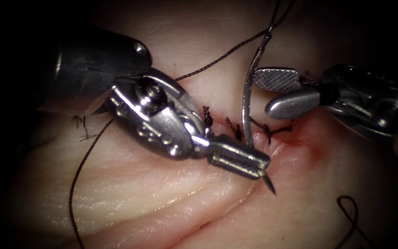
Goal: Wound Closure
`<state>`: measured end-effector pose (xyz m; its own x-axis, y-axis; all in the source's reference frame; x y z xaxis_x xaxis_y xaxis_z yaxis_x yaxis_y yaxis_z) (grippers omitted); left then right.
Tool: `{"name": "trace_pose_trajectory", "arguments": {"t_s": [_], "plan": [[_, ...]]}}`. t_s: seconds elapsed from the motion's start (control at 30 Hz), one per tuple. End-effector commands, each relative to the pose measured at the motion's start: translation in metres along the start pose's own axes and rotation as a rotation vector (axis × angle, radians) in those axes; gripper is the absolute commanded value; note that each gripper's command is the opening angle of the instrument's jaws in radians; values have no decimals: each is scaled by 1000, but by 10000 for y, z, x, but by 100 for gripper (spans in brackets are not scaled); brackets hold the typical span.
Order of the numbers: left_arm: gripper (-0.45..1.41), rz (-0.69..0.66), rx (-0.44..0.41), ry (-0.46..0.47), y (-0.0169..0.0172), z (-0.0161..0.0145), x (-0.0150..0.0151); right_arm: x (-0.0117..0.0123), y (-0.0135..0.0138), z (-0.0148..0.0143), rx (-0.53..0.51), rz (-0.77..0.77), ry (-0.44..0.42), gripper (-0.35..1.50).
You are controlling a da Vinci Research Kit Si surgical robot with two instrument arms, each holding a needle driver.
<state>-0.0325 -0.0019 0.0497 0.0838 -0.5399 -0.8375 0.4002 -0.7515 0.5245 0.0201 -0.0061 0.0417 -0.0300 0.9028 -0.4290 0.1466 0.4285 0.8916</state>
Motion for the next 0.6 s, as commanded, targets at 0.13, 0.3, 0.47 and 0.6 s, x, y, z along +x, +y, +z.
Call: {"name": "trace_pose_trajectory", "arguments": {"t_s": [0.13,0.3,0.47,0.6], "plan": [[-45,3,-5,-2,-1,5,-5,4,4,21,15,-1,5,63],[-45,3,-5,3,-2,6,-1,2,11,21,11,-6,5,63],[-45,5,-6,7,-4,7,0,-7,13,25,31,-18,-2,52],[-45,-7,-6,9,-4,7,1,-8,14,28,31,-21,-2,21]]}}
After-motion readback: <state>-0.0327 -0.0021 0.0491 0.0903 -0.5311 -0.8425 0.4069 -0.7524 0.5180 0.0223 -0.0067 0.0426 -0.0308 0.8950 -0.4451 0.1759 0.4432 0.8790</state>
